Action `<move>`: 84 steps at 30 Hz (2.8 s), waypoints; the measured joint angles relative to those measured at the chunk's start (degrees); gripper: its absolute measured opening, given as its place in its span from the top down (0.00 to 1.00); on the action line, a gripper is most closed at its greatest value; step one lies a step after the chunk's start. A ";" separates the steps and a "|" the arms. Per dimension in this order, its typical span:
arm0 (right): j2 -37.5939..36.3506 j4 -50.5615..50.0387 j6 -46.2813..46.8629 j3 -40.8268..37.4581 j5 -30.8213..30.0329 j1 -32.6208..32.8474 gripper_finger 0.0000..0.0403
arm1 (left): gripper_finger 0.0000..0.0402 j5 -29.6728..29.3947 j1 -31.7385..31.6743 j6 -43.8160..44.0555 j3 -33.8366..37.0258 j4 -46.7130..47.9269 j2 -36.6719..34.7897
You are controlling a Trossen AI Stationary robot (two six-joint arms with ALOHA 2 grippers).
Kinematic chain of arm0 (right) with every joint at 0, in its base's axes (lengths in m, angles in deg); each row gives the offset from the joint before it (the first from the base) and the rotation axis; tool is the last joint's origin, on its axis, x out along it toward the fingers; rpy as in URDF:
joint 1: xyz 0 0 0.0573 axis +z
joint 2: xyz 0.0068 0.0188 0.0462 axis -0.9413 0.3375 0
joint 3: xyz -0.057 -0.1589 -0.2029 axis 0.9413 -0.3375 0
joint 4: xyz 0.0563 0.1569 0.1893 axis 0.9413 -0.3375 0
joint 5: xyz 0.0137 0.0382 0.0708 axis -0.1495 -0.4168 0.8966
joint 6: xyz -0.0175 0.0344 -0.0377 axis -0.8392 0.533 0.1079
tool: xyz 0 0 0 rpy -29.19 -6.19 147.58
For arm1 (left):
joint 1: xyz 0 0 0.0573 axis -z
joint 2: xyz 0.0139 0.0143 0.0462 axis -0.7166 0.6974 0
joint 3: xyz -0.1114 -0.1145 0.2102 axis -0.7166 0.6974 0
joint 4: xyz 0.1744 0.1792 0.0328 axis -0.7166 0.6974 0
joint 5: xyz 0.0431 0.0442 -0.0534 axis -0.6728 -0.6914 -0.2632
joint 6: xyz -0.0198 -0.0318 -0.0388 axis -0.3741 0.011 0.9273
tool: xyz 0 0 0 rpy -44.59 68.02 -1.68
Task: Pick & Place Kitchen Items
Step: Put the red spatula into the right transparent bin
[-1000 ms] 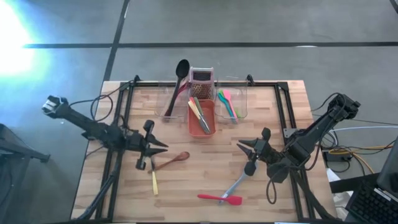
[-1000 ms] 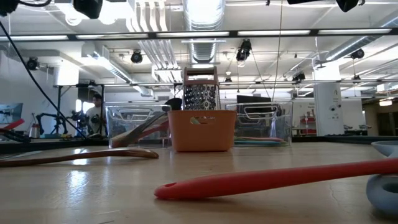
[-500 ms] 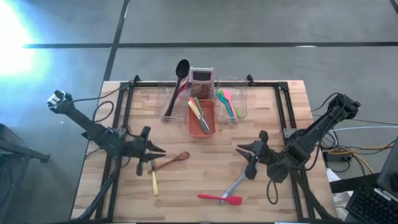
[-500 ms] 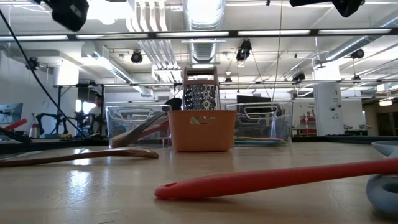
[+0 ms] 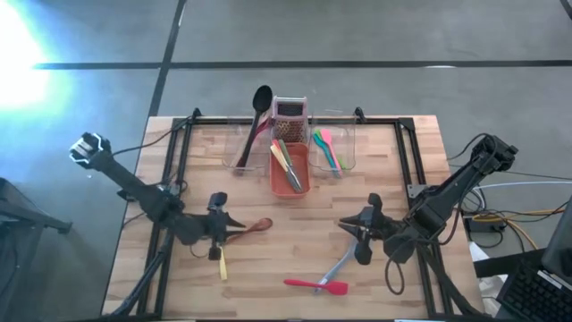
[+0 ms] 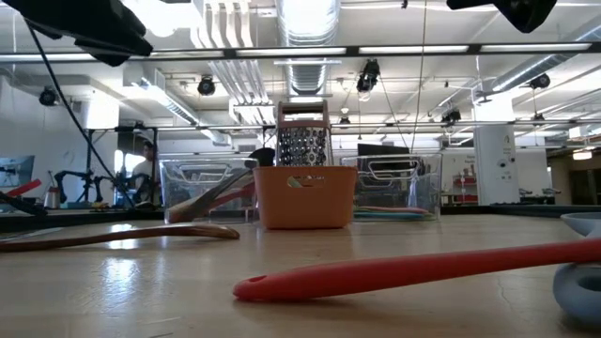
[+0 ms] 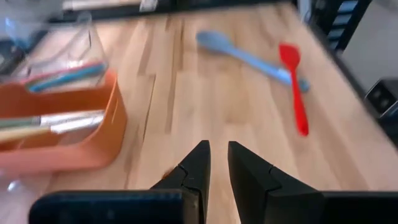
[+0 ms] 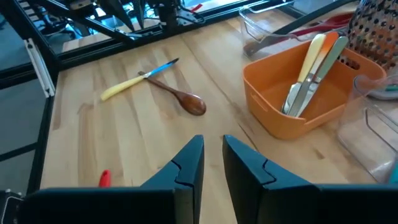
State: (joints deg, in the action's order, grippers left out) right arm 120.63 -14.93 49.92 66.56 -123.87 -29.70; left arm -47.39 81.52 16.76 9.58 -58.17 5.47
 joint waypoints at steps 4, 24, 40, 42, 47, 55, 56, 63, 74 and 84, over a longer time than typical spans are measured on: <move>0.00 -0.07 -0.07 0.00 0.00 0.02 0.87 | 0.85 0.88 0.07 4.72 -6.25 10.82 3.95; 0.00 0.04 -2.77 -2.80 -0.17 -0.02 0.88 | 0.85 7.33 6.06 69.00 -14.40 39.30 12.92; -2.61 -18.16 -0.33 -2.80 -4.60 -6.30 0.88 | 0.85 11.63 11.69 92.36 -16.66 34.84 22.54; -2.80 -18.49 -0.08 -2.86 -4.66 -7.60 0.88 | 0.85 12.03 12.03 92.43 -17.97 34.37 24.48; -2.80 -17.71 -1.97 -2.89 -3.44 -9.67 0.88 | 0.85 12.78 13.09 91.18 -21.57 34.35 28.61; -2.78 -10.13 -5.21 -2.91 3.09 -9.90 0.88 | 0.85 12.62 12.73 79.48 -24.04 34.27 30.99; -2.78 -7.50 -6.56 -2.91 5.50 -9.90 0.88 | 0.85 12.02 12.31 77.29 -23.99 34.28 30.86; -0.49 12.60 -14.08 -2.88 22.75 -9.79 0.88 | 0.85 -1.15 11.23 62.40 -23.84 34.81 28.75; 9.72 28.24 -10.47 -2.13 22.61 -8.15 0.88 | 0.86 -30.98 10.81 50.35 -21.18 34.85 21.87; 21.89 18.97 -14.71 11.58 19.28 -4.99 0.89 | 0.92 -23.19 10.19 54.04 -8.06 28.31 11.79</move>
State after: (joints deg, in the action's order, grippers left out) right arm 142.52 4.03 35.21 78.13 -104.59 -34.68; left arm -70.58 91.72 70.80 1.52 -29.86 17.26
